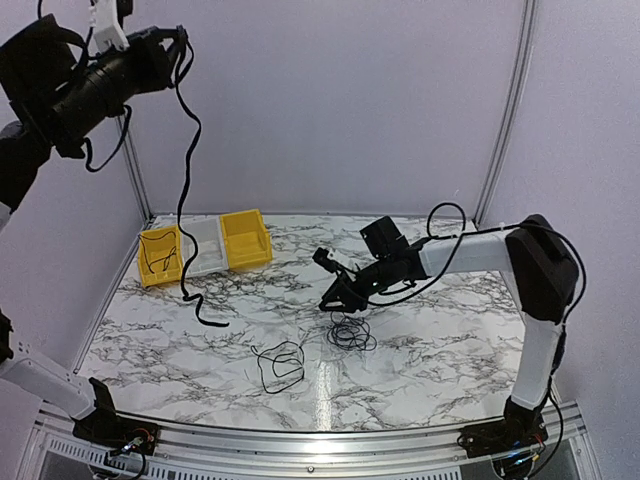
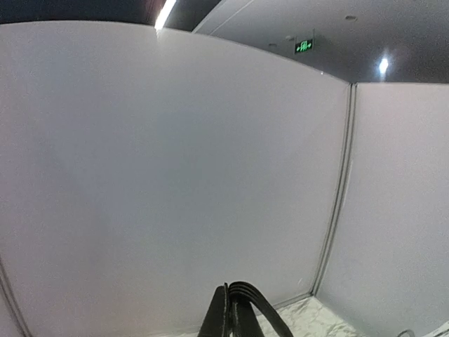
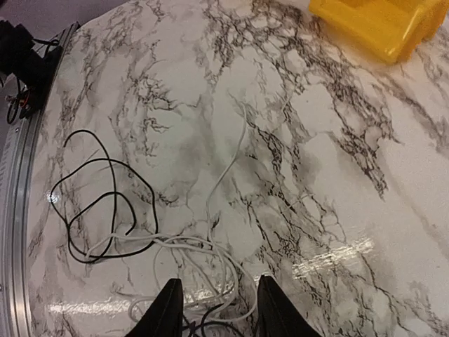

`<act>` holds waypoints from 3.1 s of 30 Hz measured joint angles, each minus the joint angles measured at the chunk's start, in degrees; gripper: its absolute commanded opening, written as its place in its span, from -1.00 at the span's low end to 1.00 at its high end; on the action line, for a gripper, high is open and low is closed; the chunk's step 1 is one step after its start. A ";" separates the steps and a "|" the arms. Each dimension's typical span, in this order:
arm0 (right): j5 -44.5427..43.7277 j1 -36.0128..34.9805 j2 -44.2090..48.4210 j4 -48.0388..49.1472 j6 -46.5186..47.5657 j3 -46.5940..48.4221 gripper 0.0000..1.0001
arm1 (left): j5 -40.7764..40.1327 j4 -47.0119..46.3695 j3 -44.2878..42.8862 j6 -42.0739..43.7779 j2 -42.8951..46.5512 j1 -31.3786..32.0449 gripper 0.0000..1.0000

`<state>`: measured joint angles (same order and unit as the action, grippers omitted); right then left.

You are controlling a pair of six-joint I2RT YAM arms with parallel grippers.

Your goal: Untangle the cables

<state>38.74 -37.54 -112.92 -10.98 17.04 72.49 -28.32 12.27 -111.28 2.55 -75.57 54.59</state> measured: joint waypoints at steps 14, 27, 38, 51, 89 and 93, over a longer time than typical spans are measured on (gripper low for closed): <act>-9.14 1.16 26.75 -7.93 10.67 -12.63 0.10 | -3.93 6.34 14.16 -0.35 2.19 -20.28 -1.00; -11.85 11.80 30.75 -5.31 12.24 -18.78 0.10 | 5.62 10.82 1.27 -4.87 -6.38 -36.00 -1.00; -11.87 11.85 30.36 -5.25 13.27 -19.19 0.10 | 10.29 11.74 -1.51 -7.23 -12.35 -46.05 -1.00; -11.98 11.96 29.07 -5.16 13.92 -19.52 0.10 | 16.04 12.52 -4.31 -10.54 -21.92 -53.90 -1.00; -12.17 12.07 27.43 -5.84 16.31 -19.56 0.10 | 22.45 -1.27 35.89 -16.57 -19.10 -57.90 -1.00; -12.15 12.07 26.56 -6.19 16.59 -19.56 0.10 | 23.43 -1.79 38.75 -17.44 -19.37 -57.61 -1.00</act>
<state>26.59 -25.47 -86.37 -17.17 33.63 52.93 -4.89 10.48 -72.53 -14.90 -94.94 -3.03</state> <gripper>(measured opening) 0.549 0.025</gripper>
